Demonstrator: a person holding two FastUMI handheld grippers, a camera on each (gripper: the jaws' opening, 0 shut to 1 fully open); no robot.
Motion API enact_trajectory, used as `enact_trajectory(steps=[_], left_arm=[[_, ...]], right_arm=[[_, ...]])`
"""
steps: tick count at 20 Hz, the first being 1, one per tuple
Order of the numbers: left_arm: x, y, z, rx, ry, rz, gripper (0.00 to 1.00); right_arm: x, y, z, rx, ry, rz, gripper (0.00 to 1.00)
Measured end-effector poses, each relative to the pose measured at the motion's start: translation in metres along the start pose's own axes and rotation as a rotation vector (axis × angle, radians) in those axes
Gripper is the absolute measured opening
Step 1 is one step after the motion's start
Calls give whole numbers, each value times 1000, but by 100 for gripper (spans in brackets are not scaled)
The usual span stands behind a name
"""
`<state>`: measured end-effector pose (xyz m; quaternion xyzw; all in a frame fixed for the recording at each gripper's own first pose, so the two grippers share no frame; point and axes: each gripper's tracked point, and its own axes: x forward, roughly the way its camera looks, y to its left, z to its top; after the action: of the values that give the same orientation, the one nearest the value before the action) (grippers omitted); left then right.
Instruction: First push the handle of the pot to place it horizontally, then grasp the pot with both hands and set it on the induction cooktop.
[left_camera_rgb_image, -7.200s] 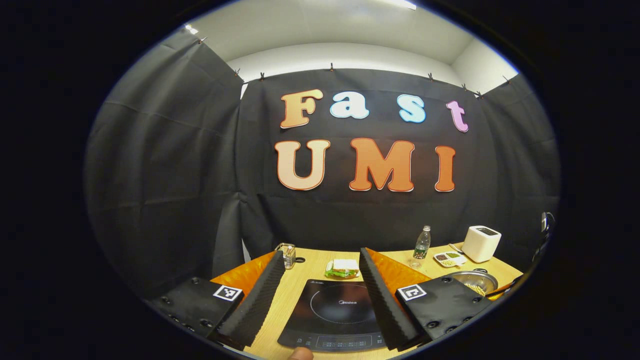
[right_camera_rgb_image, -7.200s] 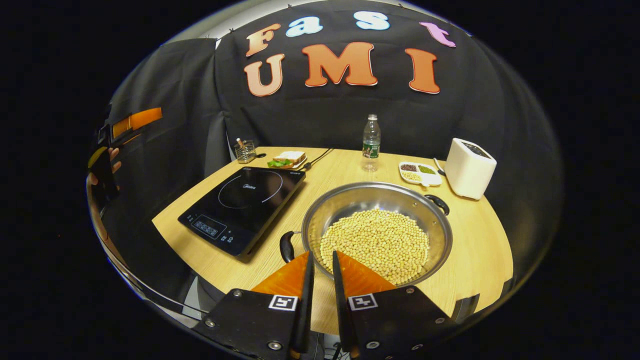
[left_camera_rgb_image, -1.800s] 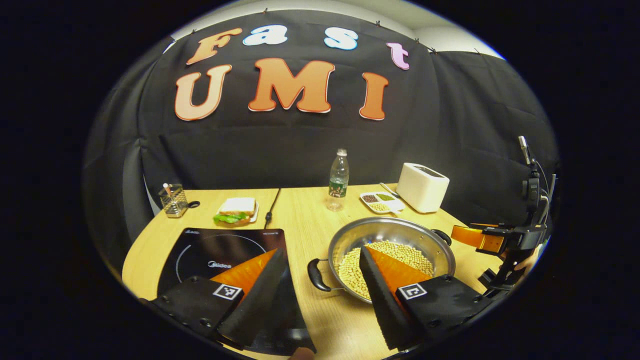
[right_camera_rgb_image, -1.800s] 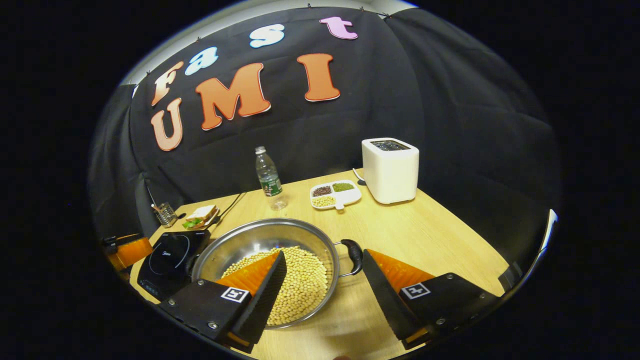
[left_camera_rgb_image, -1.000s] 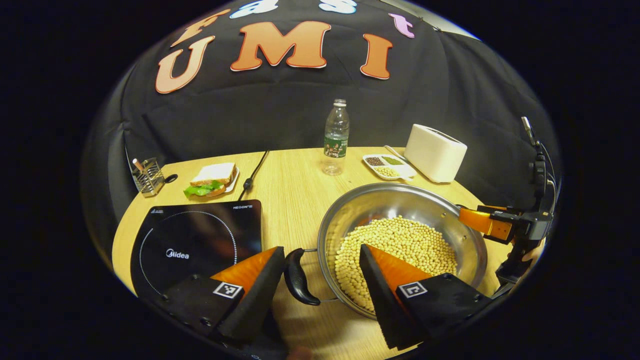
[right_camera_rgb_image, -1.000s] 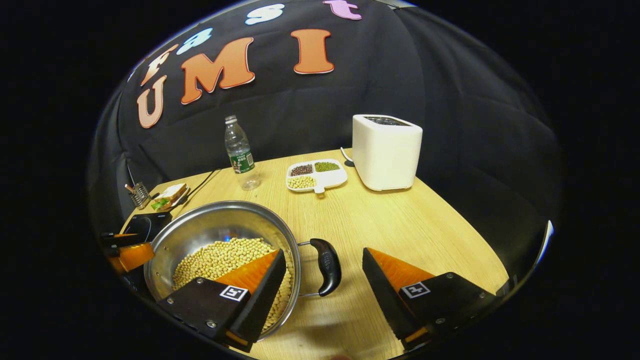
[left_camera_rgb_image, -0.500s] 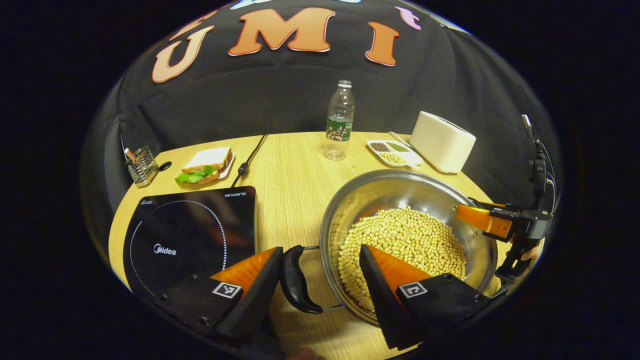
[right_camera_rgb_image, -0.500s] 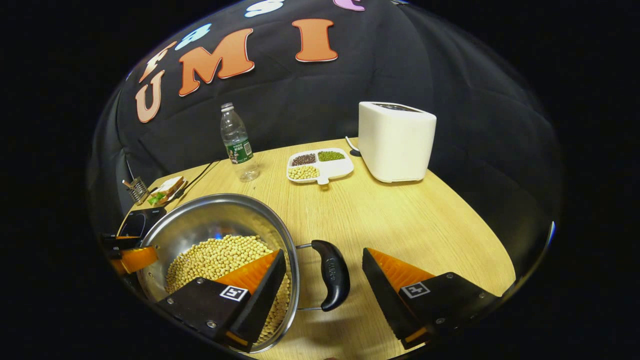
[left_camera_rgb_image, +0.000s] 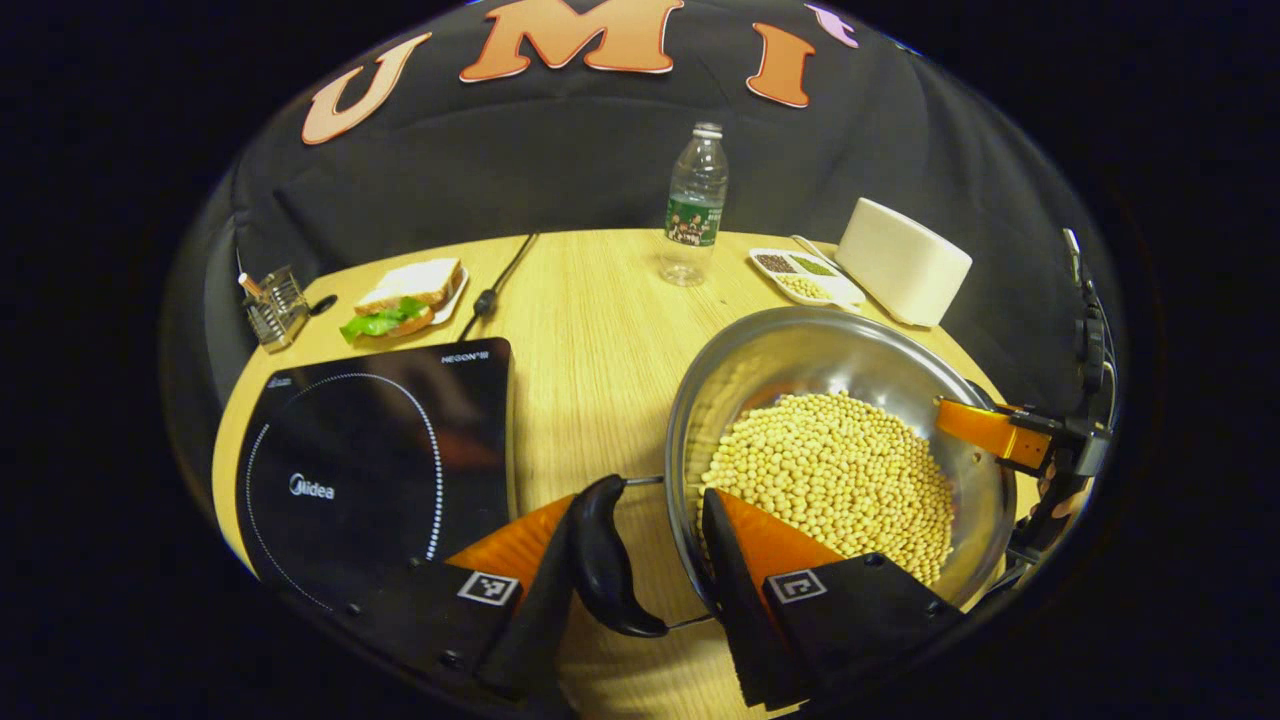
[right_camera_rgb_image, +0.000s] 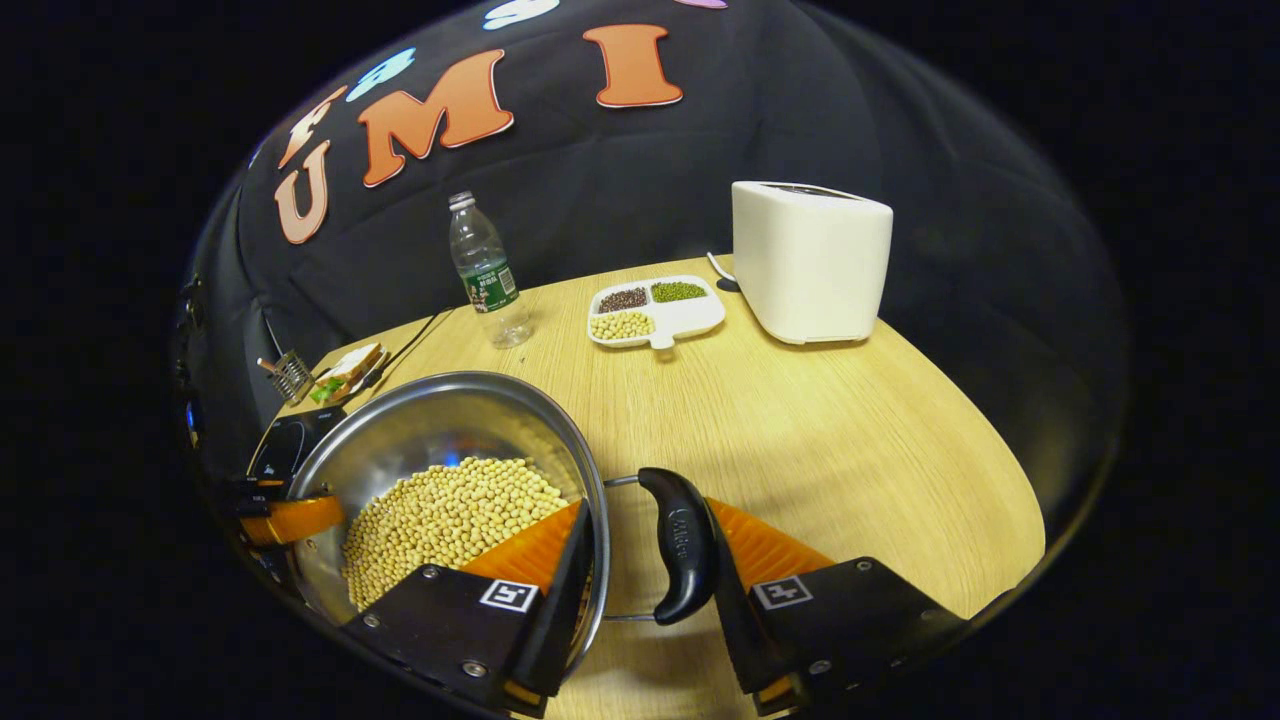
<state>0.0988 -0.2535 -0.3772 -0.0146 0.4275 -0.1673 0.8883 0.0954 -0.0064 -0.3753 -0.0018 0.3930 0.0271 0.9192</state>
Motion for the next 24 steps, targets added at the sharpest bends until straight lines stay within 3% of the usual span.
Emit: enact_trajectory(steps=[3,4,10,13,15,24], left_arm=[[0,0,1,-1,4,16,69],[0,0,-1,-4,10,15,67],[-29,9,5,-15,-19,23,68],[-46,25,17,6,-63,43,68],[-60,38,14,-6,-63,59,62],[-99,97,23,-82,-96,57,64]], right_arm=[[-2,1,-2,29,11,-16,55],[-3,2,-2,32,16,-19,59],[-34,12,10,42,-25,-14,59],[-44,31,17,38,-40,-1,59],[-49,47,18,38,-42,14,59],[-66,109,23,30,-43,44,58]])
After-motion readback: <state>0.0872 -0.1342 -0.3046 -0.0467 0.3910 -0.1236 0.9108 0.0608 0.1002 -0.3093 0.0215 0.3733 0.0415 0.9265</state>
